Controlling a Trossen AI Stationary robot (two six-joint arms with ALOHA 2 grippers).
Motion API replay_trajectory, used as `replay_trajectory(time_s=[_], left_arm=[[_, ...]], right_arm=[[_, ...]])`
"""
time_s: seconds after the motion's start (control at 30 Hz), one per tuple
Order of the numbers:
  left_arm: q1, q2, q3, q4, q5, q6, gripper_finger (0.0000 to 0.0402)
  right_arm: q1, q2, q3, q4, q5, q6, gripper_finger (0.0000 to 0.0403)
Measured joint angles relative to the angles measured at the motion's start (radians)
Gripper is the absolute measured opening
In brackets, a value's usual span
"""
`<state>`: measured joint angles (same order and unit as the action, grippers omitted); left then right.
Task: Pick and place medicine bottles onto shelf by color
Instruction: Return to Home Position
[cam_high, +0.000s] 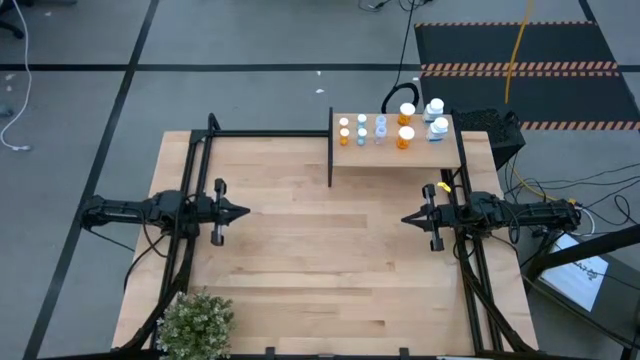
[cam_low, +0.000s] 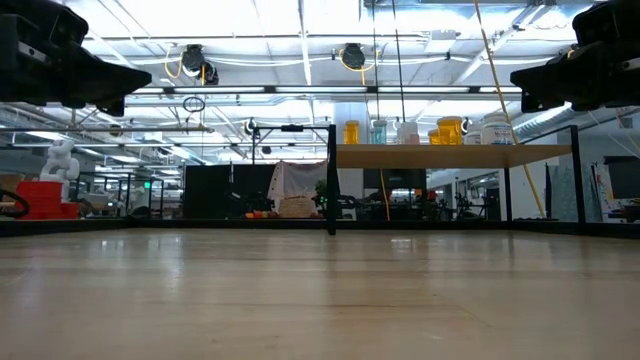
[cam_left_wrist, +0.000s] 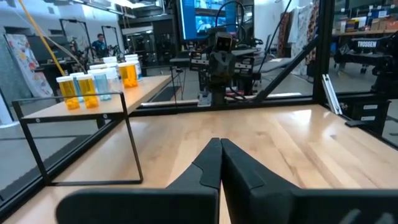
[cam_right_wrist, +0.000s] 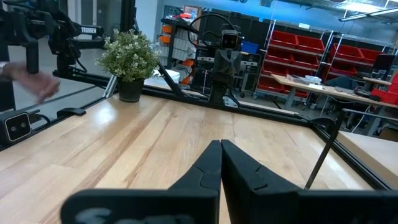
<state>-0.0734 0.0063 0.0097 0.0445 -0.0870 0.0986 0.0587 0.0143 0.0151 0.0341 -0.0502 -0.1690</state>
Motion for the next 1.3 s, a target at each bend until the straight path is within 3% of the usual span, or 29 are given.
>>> replay_trajectory(time_s=[0.33,1.3], left_arm=[[0.000,0.000,0.000,0.009,0.000,0.003,0.0036],[0.000,0.000,0.000,0.011,0.001,0.002,0.0035]], right_arm=[[0.000,0.000,0.000,0.000,0.000,0.000,0.0000],[0.000,0.000,0.000,0.000,0.000,0.000,0.0000]])
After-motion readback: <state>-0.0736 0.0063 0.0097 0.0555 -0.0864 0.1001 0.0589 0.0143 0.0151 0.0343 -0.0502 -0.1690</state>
